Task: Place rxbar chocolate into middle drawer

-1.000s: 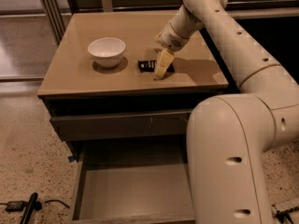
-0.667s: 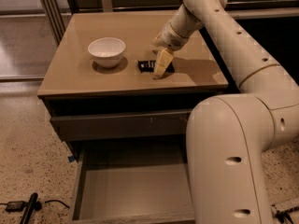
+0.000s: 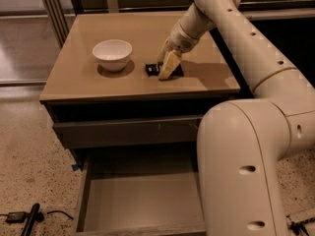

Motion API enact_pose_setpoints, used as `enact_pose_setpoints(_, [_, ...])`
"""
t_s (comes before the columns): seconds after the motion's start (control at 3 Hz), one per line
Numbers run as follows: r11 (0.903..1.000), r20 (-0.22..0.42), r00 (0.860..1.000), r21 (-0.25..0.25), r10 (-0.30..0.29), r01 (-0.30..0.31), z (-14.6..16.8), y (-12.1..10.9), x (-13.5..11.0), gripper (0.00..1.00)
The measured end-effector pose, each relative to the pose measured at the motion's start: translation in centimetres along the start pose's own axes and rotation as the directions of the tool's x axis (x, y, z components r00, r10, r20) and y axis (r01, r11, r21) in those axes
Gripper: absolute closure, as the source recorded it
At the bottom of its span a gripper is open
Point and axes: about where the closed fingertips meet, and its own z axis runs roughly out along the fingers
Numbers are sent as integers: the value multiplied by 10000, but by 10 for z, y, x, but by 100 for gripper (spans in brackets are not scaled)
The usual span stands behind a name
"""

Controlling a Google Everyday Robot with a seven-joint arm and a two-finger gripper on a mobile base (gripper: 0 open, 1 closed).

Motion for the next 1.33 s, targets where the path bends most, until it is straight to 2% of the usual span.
enact_pose_setpoints(0.33, [10000, 0, 10000, 0, 0, 0, 0, 0, 0, 96])
enact_pose_setpoints(0.67, [10000, 0, 10000, 0, 0, 0, 0, 0, 0, 100])
enact_pose_setpoints(1.33, [10000, 0, 10000, -2, -1, 1, -12, 1, -7, 100])
